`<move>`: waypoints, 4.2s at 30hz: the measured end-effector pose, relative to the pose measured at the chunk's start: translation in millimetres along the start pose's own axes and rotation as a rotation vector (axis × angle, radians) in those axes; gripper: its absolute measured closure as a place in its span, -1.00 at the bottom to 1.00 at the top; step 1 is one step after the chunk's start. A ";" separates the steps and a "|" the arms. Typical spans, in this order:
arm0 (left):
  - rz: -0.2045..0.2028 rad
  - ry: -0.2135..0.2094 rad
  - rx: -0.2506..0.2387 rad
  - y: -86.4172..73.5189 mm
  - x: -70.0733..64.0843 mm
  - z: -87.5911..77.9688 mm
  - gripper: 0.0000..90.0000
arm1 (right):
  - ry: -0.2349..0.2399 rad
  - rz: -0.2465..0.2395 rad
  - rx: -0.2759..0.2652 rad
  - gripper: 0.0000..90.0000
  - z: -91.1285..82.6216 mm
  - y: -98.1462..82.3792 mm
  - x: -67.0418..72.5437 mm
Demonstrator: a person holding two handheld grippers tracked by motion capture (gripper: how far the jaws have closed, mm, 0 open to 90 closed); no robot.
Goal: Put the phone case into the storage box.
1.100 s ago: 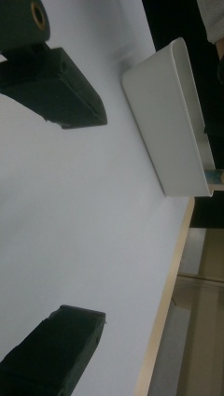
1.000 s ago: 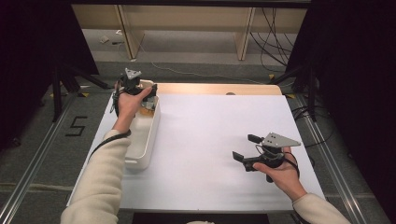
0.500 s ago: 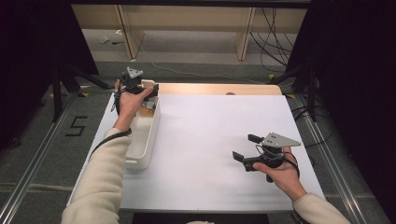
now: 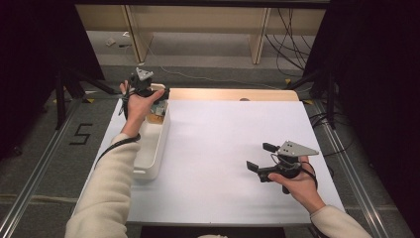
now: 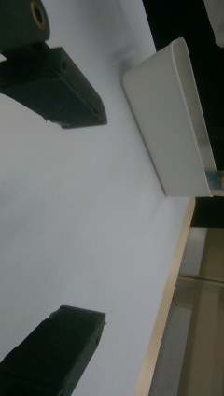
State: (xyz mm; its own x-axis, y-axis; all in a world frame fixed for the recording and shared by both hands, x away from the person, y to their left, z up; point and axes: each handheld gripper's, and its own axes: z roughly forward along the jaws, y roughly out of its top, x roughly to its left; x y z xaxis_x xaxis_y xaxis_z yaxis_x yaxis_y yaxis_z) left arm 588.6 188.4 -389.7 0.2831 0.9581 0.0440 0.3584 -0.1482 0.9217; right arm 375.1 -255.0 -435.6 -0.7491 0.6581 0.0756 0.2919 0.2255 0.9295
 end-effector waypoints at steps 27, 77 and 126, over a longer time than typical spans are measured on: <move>0.006 -0.054 -0.061 15.3 -5.7 -42.5 -0.99 | -0.008 -0.002 0.000 -0.85 -0.2 0.3 -0.7; -0.012 -0.259 -0.109 -26.3 -43.5 -118.7 -0.74 | -0.004 -0.007 -0.006 -0.84 -0.3 1.8 0.0; 0.041 -0.419 -0.123 -76.1 -66.2 -170.5 -0.77 | 0.000 -0.011 -0.008 -0.84 -0.1 3.3 0.5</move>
State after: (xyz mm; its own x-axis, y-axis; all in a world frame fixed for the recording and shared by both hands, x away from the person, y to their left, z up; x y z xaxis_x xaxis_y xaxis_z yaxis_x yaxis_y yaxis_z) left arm 391.0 178.0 -397.1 0.6408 0.7658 -0.0551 0.2378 -0.1297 0.9626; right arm 375.7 -254.0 -432.4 -0.7524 0.6556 0.0649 0.2786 0.2273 0.9331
